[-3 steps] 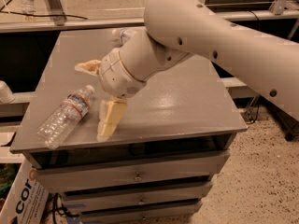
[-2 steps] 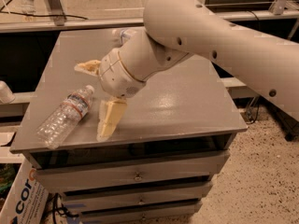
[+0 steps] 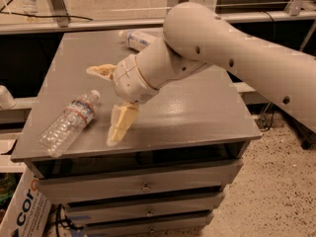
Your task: Pick water bottle
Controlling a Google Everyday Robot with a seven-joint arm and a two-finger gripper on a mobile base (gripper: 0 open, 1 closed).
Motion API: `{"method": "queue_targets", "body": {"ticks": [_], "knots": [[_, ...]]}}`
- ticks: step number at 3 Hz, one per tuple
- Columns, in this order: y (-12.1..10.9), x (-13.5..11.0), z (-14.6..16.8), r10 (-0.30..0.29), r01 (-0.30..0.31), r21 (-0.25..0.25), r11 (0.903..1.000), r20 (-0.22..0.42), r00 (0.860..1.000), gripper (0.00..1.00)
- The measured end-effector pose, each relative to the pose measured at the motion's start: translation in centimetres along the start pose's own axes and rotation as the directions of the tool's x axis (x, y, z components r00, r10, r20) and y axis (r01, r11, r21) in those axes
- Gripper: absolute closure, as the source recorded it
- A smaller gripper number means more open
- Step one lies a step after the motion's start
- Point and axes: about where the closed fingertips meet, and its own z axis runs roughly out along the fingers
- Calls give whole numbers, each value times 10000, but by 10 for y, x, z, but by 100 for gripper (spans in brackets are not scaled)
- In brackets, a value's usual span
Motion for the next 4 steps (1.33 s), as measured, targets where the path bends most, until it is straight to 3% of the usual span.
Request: {"method": "queue_targets", "body": {"ticks": [2,4], "knots": [[-24,-5,39,-826,848,-326,9959,641,9945,0],[-29,-17,66,-1804,1784,-1401,9739,-12,9836,0]]}}
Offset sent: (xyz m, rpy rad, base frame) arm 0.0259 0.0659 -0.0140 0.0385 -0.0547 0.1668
